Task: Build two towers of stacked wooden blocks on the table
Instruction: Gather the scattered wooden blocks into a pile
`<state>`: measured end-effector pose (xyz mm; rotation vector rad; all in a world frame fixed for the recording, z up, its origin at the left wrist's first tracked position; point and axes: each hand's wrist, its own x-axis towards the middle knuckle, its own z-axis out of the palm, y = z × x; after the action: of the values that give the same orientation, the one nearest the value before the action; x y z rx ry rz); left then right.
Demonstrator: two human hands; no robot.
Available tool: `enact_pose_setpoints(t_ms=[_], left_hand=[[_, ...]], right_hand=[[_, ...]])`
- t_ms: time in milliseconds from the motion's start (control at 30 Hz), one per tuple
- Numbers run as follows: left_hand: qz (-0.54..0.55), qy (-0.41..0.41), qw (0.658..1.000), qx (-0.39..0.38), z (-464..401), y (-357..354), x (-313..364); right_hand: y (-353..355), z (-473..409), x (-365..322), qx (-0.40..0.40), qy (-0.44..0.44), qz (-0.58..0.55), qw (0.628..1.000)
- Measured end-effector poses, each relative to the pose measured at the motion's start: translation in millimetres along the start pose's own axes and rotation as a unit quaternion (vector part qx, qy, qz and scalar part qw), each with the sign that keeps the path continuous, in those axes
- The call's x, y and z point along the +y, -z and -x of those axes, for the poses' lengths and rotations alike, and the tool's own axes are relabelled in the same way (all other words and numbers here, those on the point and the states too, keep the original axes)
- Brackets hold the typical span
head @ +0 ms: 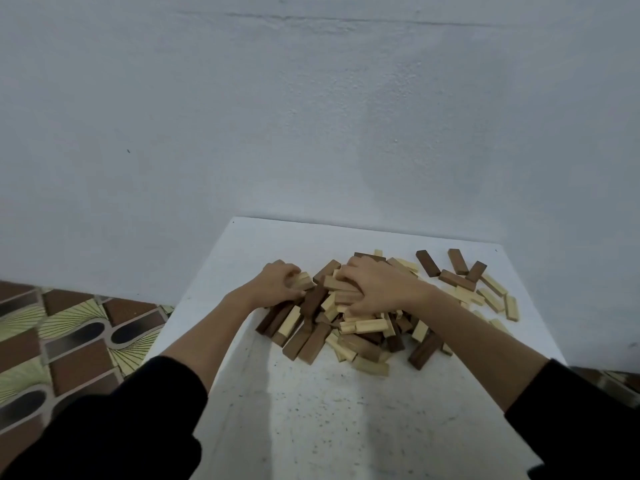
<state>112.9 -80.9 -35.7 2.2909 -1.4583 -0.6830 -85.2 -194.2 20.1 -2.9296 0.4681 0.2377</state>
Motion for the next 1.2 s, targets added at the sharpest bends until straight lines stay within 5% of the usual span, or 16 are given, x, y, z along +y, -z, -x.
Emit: enact_pose_setpoints(t_ms=[333, 733, 967, 1200], left_hand=[[0.012, -0.039, 0.998, 0.044, -1, 17, 31], [-0.019, -0.167, 0.986, -0.015, -69, -20, 158], [-0.141, -0.203, 0.968, -0.043, -118, -58, 201], [-0.350, -0.294, 0.889, -0.032, -146, -90, 217]], right_hand=[[9, 15, 23, 0.068, -0.053, -0.076, 0.993], [-11, 101, 174, 0.112, -0.309, -0.191, 0.925], [-24, 76, 192, 0.116, -0.310, -0.146, 0.932], [-51, 50, 191, 0.152, -0.292, -0.066, 0.942]])
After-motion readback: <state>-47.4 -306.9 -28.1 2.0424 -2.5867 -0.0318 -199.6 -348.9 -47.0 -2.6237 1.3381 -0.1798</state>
